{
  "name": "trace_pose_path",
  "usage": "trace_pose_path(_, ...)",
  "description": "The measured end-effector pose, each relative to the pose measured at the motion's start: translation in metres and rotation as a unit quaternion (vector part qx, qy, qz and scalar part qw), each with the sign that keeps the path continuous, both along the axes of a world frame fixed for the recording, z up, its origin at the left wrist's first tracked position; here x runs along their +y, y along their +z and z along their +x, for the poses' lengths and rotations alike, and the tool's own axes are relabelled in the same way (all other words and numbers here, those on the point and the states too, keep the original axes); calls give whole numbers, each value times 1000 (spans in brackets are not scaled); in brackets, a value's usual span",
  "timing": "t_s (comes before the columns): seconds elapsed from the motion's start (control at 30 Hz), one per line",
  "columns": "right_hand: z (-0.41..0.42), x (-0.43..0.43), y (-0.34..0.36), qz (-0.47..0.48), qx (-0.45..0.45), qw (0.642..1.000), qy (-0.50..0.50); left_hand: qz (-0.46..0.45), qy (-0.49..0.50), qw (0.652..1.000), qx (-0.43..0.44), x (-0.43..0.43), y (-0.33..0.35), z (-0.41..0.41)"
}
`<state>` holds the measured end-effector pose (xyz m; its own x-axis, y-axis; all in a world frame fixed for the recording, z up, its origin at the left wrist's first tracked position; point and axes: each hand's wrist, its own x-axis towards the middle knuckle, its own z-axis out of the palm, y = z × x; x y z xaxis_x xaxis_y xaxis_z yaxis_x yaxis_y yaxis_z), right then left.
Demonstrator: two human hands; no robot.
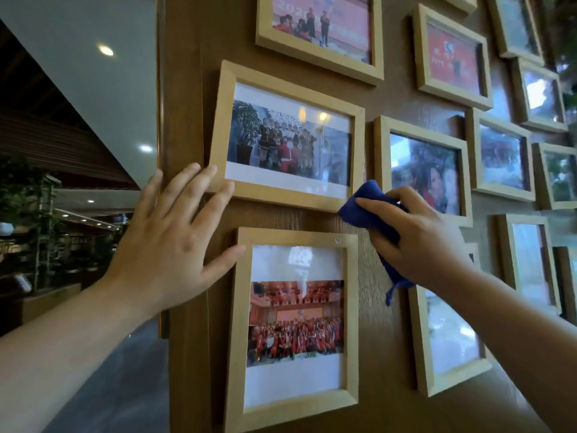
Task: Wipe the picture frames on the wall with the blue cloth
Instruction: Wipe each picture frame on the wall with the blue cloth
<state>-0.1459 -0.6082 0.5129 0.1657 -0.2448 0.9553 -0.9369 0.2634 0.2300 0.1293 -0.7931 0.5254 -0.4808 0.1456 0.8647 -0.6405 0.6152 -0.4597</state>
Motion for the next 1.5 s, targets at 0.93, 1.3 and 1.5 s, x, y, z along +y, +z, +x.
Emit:
trace_pose_path(0.93, 30, -23, -63, 89, -5, 993, -75, 1, 13, 998, -63, 0, -39, -11)
trace_pose_path(1.3, 84, -58, -57, 146, 102, 983, 39, 3, 7, 999, -37, 4, -42, -14)
trace_pose_path(1.5, 48, -39, -65, 158, 123, 980, 12, -6, 8, 999, -36, 2, -42, -14)
